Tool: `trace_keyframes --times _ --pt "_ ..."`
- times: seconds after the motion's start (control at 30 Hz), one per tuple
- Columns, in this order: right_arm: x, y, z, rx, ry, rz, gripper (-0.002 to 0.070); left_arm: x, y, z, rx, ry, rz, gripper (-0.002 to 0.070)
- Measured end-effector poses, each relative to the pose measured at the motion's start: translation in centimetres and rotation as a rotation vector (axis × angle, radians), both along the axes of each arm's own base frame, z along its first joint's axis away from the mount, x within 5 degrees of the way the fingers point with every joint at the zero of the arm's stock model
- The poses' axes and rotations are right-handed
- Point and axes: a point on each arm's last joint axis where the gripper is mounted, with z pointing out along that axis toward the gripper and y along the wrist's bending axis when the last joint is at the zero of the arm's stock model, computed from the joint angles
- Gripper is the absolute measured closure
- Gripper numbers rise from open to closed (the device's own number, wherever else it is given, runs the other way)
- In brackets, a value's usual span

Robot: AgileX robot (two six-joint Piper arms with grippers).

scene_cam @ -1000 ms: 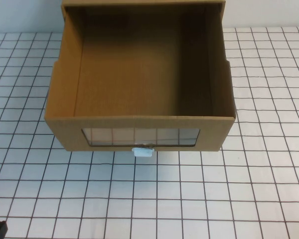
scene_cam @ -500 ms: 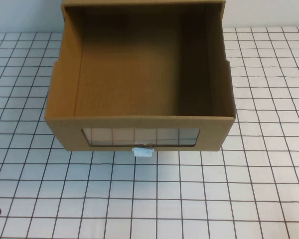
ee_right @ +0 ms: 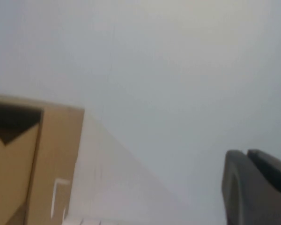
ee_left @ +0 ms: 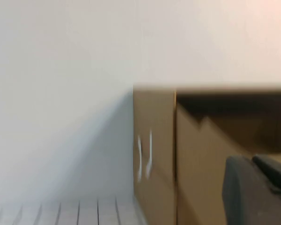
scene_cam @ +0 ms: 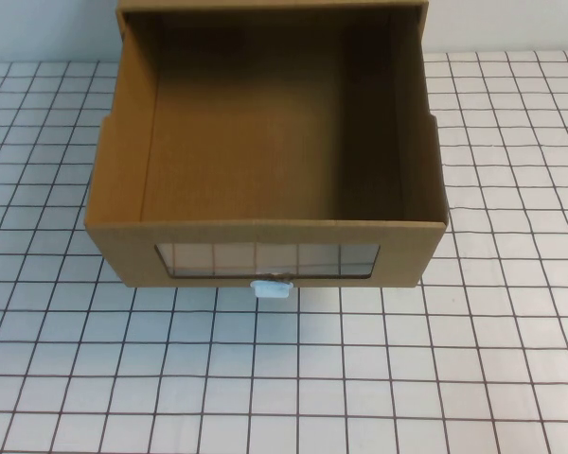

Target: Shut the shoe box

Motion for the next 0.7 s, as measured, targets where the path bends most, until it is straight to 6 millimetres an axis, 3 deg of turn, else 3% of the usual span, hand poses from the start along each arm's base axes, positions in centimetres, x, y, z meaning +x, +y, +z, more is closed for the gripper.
trace_keyframes --times 0.37,0.7 --pt "-2.0 0.1 3.0 0.017 -0.397 0.026 0.0689 -3.4 0.7 5.1 -0.17 -0.668 -0.022 0.068" --pt "-4.6 0.1 4.8 0.032 -0.738 0.048 0.0689 -5.4 1.2 6.2 -0.231 -0.913 -0.03 0.068"
